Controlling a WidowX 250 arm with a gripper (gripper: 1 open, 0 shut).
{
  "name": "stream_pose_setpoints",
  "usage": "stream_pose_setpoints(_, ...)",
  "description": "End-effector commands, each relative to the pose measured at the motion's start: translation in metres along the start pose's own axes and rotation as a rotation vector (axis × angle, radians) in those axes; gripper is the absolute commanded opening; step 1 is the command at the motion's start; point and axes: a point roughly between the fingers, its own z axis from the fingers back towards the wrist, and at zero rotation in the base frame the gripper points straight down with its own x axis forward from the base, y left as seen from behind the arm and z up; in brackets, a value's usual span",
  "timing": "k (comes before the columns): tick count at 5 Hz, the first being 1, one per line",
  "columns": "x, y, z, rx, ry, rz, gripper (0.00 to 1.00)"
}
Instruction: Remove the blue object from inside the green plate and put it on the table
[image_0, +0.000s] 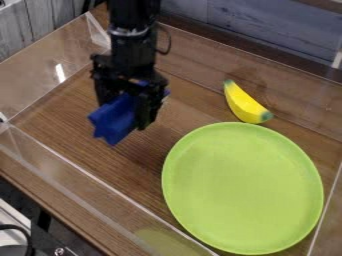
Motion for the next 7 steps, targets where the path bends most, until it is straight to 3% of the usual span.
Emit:
stream_pose_setpoints(1, -0.003, 0.014, -0.007, 0.013, -0.027, -0.006, 0.00)
stream_pose_setpoints(2, -0.006, 0.027, -0.024, 0.010, -0.027, 0.004, 0.00)
stream_pose_setpoints(3, -0.010, 0.033, -0.034, 0.007, -0.025, 0.009, 1.00)
stream_pose_setpoints(7, 0.002, 0.021, -0.028, -0.030, -0.063, -0.007, 1.00)
